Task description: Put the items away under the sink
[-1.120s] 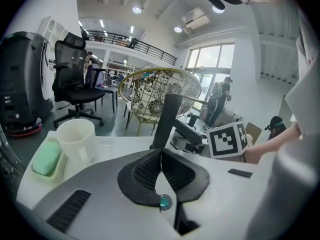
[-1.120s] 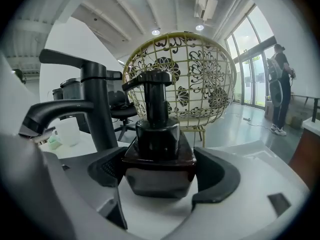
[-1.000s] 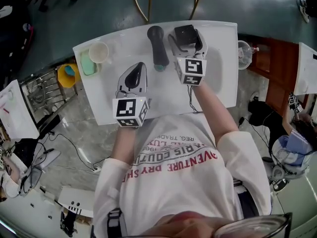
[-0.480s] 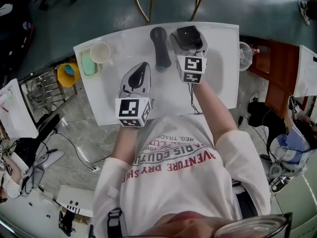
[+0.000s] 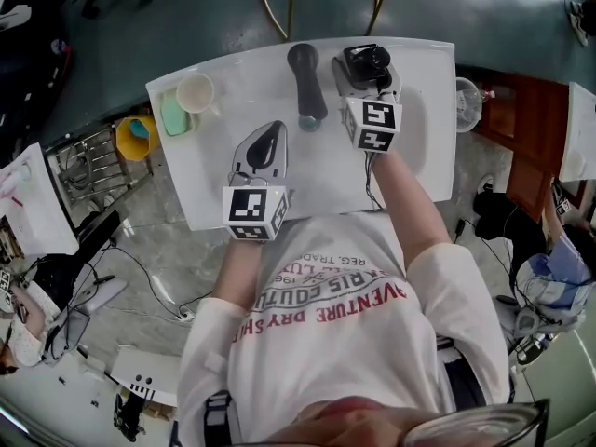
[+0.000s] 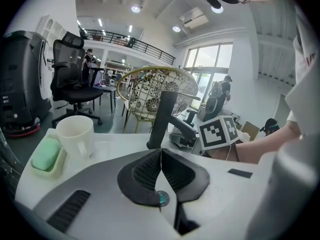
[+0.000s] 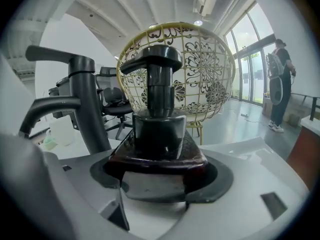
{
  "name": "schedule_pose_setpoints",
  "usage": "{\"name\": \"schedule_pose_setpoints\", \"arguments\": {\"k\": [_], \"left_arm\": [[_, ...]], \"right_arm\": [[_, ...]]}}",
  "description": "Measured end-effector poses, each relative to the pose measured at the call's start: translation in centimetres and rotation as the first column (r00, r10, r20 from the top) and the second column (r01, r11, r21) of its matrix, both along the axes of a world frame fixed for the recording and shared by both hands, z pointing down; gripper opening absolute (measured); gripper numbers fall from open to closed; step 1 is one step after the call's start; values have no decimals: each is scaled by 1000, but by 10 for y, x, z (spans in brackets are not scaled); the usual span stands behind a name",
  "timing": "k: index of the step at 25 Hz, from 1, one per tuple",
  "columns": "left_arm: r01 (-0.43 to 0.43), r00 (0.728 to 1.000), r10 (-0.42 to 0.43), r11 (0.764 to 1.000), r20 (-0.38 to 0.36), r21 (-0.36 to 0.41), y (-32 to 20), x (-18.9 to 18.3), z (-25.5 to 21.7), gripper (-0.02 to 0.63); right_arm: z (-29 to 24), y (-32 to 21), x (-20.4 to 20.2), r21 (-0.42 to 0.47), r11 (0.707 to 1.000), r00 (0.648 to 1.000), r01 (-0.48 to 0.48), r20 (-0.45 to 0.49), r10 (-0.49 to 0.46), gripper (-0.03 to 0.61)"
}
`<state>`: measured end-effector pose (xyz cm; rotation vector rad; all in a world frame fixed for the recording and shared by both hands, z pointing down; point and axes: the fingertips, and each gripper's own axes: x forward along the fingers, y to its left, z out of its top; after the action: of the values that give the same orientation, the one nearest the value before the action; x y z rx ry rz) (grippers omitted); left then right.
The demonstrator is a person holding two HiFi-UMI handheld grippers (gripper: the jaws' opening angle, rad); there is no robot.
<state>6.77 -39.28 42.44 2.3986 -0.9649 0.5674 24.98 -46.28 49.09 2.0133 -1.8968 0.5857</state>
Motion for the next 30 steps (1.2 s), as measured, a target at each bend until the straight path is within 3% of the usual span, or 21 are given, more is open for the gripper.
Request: {"name": "schedule_pose_setpoints", "arguments": {"k": [4,11,21,30], "left_arm": [[-4,1000,4,1000,0,9,8,-4,-5,23],[-36,999,38,997,-28,72,19,-7,-27,23],[-66,994,82,975,-69,212,54,-40,-84,23],[-69,990,97,968,-106,242,116,-71,-102,23]], "right_arm": [[-19,8,2,34,999,1000,-4,20,3,371],[-69,42,-9,112,993,999,27,-25,-24,371],[-128,132,-60,173,985,999,30,-41,-23,371],[-147,216,-107,189,981,998,52,-27,-48,371]]}}
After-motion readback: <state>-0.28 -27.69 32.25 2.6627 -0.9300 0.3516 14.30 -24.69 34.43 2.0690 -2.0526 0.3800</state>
